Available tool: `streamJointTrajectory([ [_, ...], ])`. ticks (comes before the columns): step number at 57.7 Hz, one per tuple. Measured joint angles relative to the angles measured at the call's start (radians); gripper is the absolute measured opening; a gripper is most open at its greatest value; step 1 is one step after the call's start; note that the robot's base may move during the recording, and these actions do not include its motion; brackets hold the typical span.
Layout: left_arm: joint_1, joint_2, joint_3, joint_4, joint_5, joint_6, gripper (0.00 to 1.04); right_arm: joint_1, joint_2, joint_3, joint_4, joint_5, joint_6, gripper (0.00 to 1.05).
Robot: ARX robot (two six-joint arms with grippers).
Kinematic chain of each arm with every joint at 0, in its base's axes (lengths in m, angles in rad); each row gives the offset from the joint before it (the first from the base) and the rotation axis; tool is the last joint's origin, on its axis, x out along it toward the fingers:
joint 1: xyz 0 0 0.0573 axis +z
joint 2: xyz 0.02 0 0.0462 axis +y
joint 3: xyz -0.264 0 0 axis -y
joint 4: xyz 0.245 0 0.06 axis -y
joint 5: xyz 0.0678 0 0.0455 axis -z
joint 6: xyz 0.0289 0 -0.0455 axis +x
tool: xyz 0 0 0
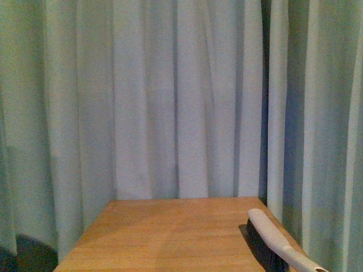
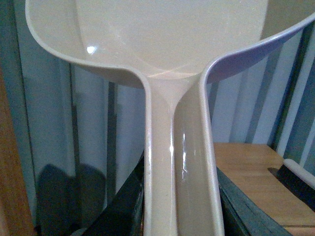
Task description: Clean up trash
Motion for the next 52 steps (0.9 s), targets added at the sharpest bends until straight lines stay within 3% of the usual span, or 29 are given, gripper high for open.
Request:
streamJointTrajectory([
  [20,0.000,0.000,0.000,0.000,0.000,-0.001,0.28,0.105,0.611,0.609,-0.320,-0.196,0.310,0.97],
  [27,0.000,0.000,0.000,0.000,0.001,-0.001,0.28,0.154,0.782,0.772,-0.415,-0.214,0.429,0.97],
  [37,0.000,0.000,0.000,0.000,0.001,-0.001,0.28,0.162,0.978,0.885,-0.475,-0.249,0.544,0.97],
  [52,0.000,0.000,0.000,0.000,0.000,-0.001,0.27,0.164,1.092,0.956,-0.511,-0.297,0.582,0.97],
])
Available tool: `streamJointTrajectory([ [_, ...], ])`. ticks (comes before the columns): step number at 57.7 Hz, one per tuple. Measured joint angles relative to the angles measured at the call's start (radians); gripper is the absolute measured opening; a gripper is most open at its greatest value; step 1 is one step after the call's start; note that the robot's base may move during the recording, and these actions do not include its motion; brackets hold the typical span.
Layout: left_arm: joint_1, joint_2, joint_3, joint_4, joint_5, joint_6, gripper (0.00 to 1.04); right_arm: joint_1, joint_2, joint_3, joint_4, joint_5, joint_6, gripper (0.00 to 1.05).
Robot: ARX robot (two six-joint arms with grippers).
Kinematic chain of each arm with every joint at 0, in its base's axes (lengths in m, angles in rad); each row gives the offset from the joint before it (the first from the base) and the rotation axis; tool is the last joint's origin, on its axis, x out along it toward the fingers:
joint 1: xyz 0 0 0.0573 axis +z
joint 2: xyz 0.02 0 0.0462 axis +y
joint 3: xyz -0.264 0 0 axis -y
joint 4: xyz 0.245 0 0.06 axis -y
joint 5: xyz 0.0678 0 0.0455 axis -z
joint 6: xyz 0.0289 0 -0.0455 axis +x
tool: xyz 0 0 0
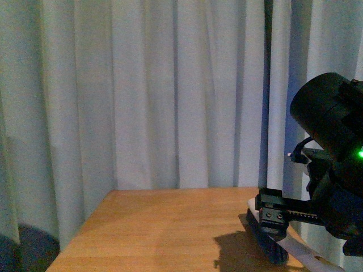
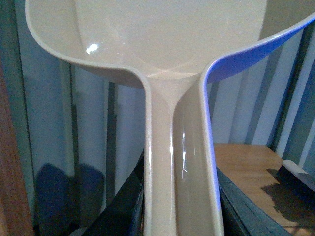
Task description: Clean up trash
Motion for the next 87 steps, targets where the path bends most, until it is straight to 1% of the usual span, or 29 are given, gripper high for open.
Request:
streamJointTrajectory([
  [38,0.000,0.000,0.000,0.000,0.000,0.000,0.27,-0.017,0.097,0.015,0.002,-0.052,0.025,0.97],
  [40,0.000,0.000,0.000,0.000,0.000,0.000,0.27,-0.016,0.101,0.016,0.002,-0.052,0.027,0.95],
  [48,0.000,0.000,0.000,0.000,0.000,0.000,0.27,-0.016,0.108,0.018,0.012,-0.051,0.028,0.75],
  [52,0.000,0.000,0.000,0.000,0.000,0.000,0.27,-0.015,0.108,0.018,0.029,-0.047,0.020,0.61],
  [56,0.000,0.000,0.000,0.000,0.000,0.000,0.27,-0.014,0.108,0.018,0.036,-0.042,0.014,0.53],
  [67,0.000,0.000,0.000,0.000,0.000,0.000,0.27,-0.009,0.100,0.012,0.064,-0.034,-0.018,0.24],
  [71,0.000,0.000,0.000,0.000,0.000,0.000,0.27,-0.008,0.091,0.001,0.064,-0.031,-0.023,0.21],
  [87,0.000,0.000,0.000,0.000,0.000,0.000,0.27,-0.008,0.008,-0.067,0.113,-0.031,-0.050,0.21],
])
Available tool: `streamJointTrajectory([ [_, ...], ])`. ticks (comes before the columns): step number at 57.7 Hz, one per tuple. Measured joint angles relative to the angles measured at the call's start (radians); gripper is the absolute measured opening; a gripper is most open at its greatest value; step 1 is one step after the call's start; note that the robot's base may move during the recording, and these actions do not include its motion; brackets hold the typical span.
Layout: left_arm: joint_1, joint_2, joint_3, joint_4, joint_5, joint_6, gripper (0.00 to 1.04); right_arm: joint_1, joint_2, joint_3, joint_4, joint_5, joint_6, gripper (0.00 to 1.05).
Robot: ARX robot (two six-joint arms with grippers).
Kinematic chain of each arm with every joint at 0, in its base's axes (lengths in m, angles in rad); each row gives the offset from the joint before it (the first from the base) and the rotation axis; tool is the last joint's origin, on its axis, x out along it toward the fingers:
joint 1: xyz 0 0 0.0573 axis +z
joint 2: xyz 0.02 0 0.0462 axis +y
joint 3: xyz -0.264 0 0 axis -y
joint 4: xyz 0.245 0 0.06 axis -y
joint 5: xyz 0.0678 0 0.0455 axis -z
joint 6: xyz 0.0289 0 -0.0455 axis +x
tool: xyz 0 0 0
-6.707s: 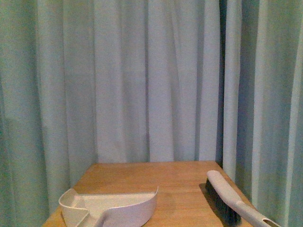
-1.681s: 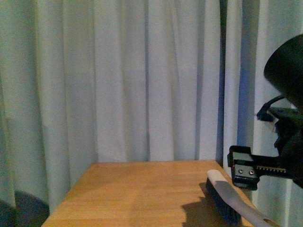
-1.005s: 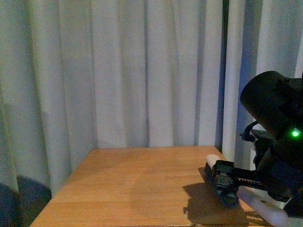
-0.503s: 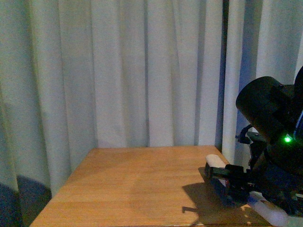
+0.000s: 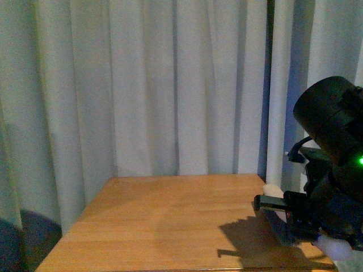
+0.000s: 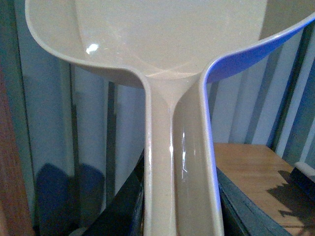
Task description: Clean up trash
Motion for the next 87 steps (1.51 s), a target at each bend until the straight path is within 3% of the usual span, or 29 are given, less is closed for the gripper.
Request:
streamJointTrajectory([
  [15,0.000,0.000,0.000,0.000,0.000,0.000,0.27,0.037,-0.244,-0.171,0.244,0.219,-0.193,0.21],
  [30,0.000,0.000,0.000,0.000,0.000,0.000,0.27,0.136,-0.632,-0.418,0.531,0.454,-0.457,0.21],
  [35,0.000,0.000,0.000,0.000,0.000,0.000,0.27,0.166,-0.747,-0.485,0.553,0.509,-0.511,0.21],
  [44,0.000,0.000,0.000,0.000,0.000,0.000,0.27,0.199,-0.957,-0.598,0.454,0.605,-0.509,0.21],
  [87,0.000,0.001,0.000,0.000,0.013,0.000,0.27,0.243,-1.148,-0.647,0.426,0.624,-0.514,0.21],
])
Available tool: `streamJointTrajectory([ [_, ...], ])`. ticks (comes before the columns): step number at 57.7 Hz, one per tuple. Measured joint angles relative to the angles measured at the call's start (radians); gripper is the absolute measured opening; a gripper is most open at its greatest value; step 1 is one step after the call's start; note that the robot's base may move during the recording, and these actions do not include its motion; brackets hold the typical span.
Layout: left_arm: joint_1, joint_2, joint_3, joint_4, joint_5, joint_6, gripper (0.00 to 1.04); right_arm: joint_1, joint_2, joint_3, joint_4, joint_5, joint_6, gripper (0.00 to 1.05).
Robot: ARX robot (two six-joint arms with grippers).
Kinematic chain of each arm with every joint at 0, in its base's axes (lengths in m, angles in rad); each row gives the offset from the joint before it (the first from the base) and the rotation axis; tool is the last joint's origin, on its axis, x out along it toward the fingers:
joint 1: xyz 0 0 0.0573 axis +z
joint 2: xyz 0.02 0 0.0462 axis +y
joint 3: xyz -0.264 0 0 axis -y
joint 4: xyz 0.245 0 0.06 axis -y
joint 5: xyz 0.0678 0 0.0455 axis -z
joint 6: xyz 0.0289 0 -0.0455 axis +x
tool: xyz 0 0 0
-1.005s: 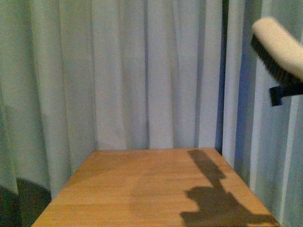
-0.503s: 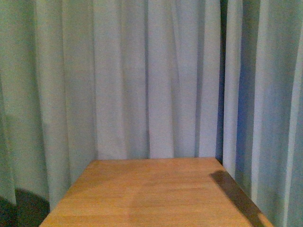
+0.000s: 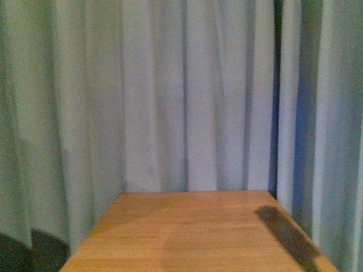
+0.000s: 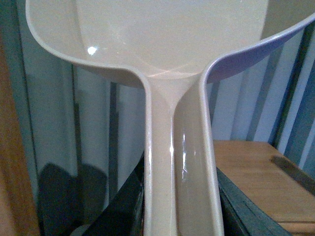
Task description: Clean up trash
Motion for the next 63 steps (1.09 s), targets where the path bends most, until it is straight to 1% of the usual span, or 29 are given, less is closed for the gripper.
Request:
streamJointTrajectory([
  [18,0.001,0.002,-0.002,0.001,-0.021,-0.003,0.27,0.000,0.001,0.000,0.001,-0.006,0.000,0.21],
  [22,0.003,0.002,-0.002,0.001,-0.018,-0.005,0.27,0.005,0.011,-0.001,0.000,-0.017,-0.002,0.21],
  [63,0.003,0.000,-0.002,0.003,-0.016,-0.006,0.27,0.004,0.005,-0.002,0.001,-0.008,-0.001,0.21],
])
